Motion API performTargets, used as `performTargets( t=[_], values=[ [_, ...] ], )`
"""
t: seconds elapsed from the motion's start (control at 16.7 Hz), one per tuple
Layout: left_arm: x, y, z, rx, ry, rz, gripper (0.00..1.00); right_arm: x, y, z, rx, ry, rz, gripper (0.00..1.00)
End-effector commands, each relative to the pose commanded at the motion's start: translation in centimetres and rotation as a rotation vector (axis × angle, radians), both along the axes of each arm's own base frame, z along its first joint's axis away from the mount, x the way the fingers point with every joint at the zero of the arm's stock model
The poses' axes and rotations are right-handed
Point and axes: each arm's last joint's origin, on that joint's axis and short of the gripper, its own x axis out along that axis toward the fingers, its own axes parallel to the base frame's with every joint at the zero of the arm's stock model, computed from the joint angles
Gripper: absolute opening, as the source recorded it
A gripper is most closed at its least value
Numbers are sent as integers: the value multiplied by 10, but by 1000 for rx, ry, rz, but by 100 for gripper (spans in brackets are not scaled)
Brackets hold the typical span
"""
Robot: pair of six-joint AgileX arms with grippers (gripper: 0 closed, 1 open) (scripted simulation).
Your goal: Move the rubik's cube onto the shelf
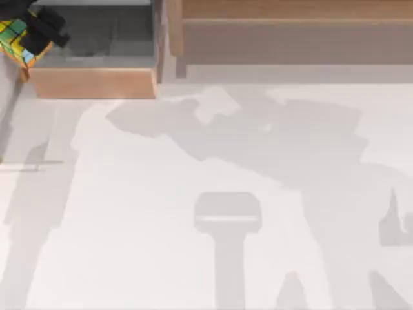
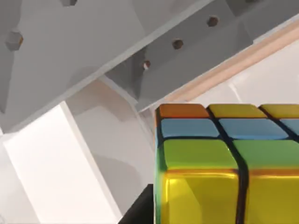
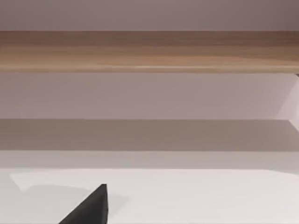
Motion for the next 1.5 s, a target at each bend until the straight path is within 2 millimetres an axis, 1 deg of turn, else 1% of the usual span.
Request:
performTargets(
  t=[0.18,0.3,0.42,0.6,0.72,0.9,1.02,1.14,1.26,1.32,1.38,1.5],
  values=[
    [-30,-87,-6,35,-134,-151,0,0,0,0,0,0,0,100],
    [-56,-141,-9,26,-255,-241,0,0,0,0,0,0,0,100],
    [-87,-190,-11,-15,-384,-318,0,0,0,0,0,0,0,100],
    [-136,-254,-16,-134,-569,-400,0,0,0,0,0,0,0,100],
    [-170,-288,-18,-244,-676,-431,0,0,0,0,0,0,0,100],
    [-216,-325,-21,-434,-803,-439,0,0,0,0,0,0,0,100],
    [-236,-342,-22,-559,-867,-416,0,0,0,0,0,0,0,100],
    [-247,-354,-25,-671,-922,-371,0,0,0,0,0,0,0,100],
    [-246,-363,-28,-763,-972,-310,0,0,0,0,0,0,0,100],
    [-242,-366,-31,-799,-996,-275,0,0,0,0,0,0,0,100],
    [-236,-369,-34,-828,-1020,-239,0,0,0,0,0,0,0,100],
    [-217,-371,-43,-862,-1065,-163,0,0,0,0,0,0,0,100]
  ],
)
